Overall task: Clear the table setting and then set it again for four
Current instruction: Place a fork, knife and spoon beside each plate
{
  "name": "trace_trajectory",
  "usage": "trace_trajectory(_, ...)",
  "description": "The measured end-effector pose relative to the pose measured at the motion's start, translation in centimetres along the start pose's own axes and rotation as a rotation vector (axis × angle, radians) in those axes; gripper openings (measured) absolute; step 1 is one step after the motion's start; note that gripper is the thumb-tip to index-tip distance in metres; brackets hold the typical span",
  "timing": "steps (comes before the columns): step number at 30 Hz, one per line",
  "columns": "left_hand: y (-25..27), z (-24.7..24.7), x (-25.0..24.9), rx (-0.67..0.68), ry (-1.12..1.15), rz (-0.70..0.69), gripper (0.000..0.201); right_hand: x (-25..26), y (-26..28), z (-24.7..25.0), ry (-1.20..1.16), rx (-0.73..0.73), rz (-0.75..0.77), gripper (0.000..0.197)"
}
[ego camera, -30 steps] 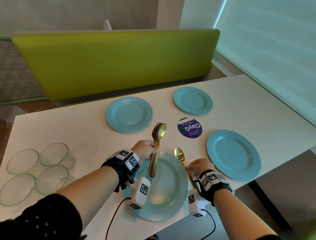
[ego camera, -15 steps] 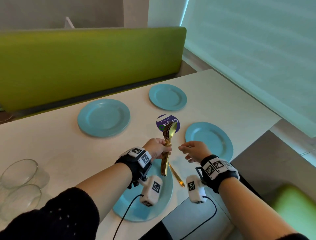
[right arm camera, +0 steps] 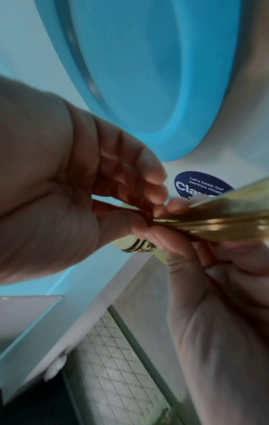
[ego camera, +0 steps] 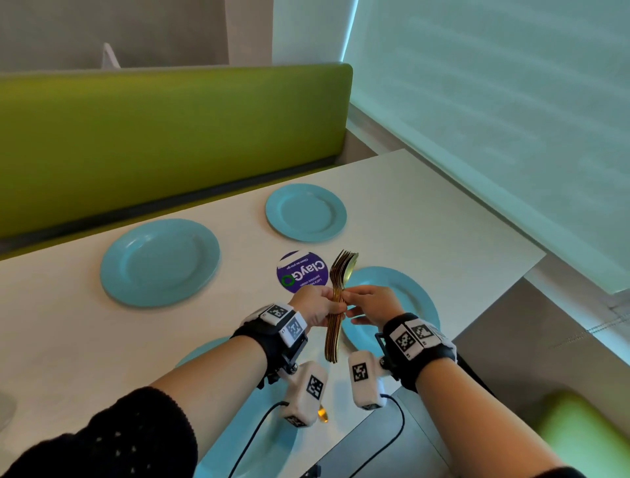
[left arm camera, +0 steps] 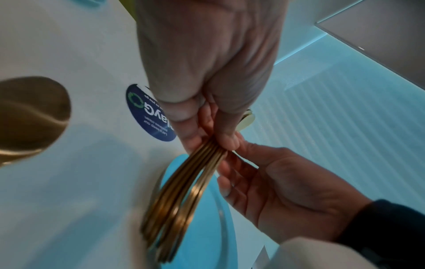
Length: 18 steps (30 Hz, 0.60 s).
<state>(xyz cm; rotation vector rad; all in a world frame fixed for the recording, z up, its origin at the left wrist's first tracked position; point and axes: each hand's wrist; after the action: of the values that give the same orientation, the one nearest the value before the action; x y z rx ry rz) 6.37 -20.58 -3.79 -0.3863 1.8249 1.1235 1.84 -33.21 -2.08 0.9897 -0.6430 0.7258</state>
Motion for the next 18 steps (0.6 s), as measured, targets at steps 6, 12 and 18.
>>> trace_trajectory(6, -3.2, -2.0, -1.6, -0.062, 0.002, 0.036, 0.013, 0.1, -3.2, 2.8, -0.075, 0.048, -0.048, 0.012)
trace_trajectory(12, -5.8, -3.3, -2.1, -0.148, 0.028, 0.086, 0.012, -0.1, -5.8, 5.2, -0.22, 0.068, -0.096, 0.006)
trace_trajectory(18, -7.2, -3.1, -2.4, -0.236, 0.104, 0.108, 0.011, -0.1, -9.1, 9.8, -0.167, -0.085, -0.109, 0.014)
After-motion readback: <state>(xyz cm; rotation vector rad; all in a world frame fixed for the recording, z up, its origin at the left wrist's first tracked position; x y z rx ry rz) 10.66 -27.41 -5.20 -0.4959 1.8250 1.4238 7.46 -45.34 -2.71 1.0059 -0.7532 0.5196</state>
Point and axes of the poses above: each hand's wrist, its own y-axis away from the middle knuckle, its own z-axis out of the back of the hand, x = y × z, and after that the axes turned 7 degrees about y, right-handed
